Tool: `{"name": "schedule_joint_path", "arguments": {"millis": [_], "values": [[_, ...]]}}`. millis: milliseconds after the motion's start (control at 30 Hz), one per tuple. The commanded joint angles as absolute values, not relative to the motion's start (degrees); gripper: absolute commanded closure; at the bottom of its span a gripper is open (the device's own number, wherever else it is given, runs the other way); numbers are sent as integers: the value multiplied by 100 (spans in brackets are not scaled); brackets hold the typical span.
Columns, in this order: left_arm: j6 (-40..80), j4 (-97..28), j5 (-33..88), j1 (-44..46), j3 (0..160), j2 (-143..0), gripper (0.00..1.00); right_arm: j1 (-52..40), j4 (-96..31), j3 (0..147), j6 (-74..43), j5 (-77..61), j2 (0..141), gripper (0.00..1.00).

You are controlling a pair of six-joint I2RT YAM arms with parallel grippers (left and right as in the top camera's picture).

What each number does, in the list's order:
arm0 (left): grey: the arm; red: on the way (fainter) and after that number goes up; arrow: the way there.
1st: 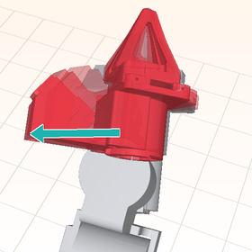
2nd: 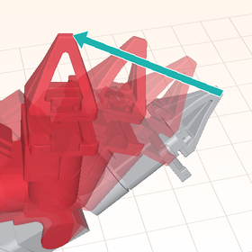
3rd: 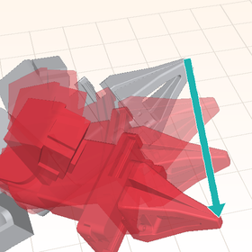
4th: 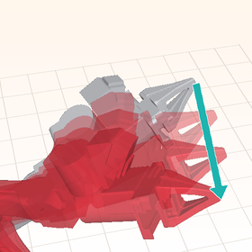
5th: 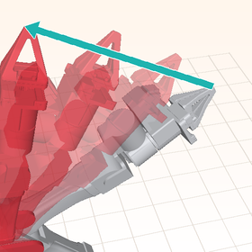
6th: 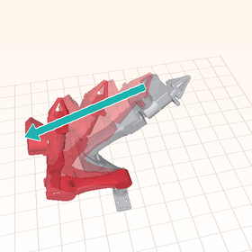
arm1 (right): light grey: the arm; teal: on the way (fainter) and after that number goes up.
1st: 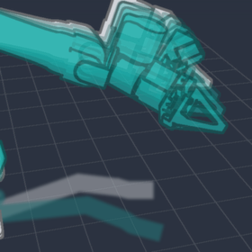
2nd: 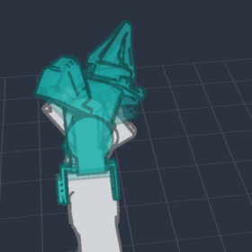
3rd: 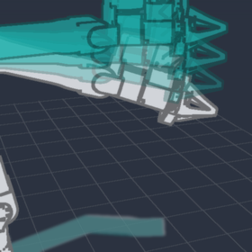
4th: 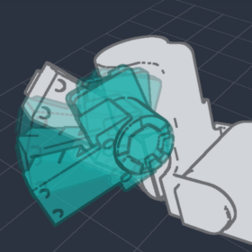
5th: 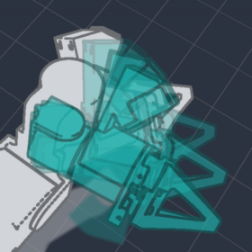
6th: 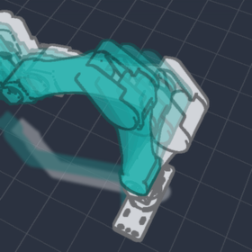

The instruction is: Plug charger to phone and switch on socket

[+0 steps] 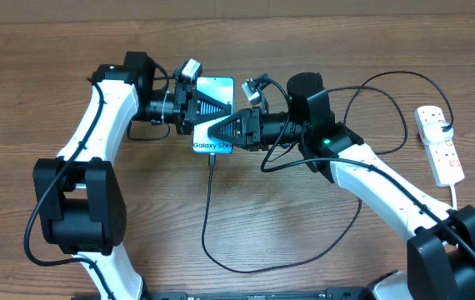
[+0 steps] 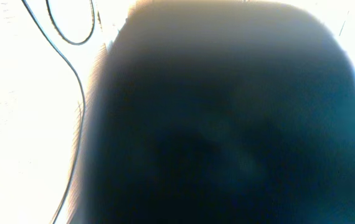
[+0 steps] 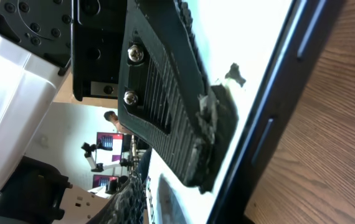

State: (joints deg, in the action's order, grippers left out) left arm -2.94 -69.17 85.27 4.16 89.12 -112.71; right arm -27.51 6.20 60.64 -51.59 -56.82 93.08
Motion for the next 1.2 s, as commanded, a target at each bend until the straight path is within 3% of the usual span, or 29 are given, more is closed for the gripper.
{"name": "schedule_joint_path", "arguments": {"millis": [0,67,133,200,300,400,500,567,767,1000,1167], "values": [[-368,-6917,8595,458,8921,-11045,96,-2648,679,6173,-5052,-5756,9242,73],[-368,-6917,8584,458,8921,-11045,96,-2648,679,6173,-5050,-5754,9242,74],[-366,-6919,8541,458,8921,-11045,96,-2648,679,6173,-5048,-5754,9242,87],[-366,-6925,8534,460,8921,-11045,96,-2648,679,6173,-4921,-5754,9242,89],[-366,-6989,8536,471,8921,-11045,96,-2648,676,6171,-4788,-5752,9242,82],[-368,-6989,8473,513,8921,-11045,96,-2650,676,6156,-4790,-5754,9242,96],[-368,-6984,8315,563,8921,-11045,94,-2650,652,6147,-4788,-5754,9242,96],[-366,-6982,8184,572,8921,-11045,84,-2650,580,6147,-4788,-5752,9242,96],[-364,-6980,7507,565,8921,-11045,43,-2650,255,6147,-4609,-5752,9242,96],[-351,-6960,6875,438,8921,-11045,23,-2648,-298,6147,-4348,-5651,9242,96],[-40,-6812,6359,207,8921,-11045,19,-2648,-1249,6147,-3990,-5157,9242,96]]}}
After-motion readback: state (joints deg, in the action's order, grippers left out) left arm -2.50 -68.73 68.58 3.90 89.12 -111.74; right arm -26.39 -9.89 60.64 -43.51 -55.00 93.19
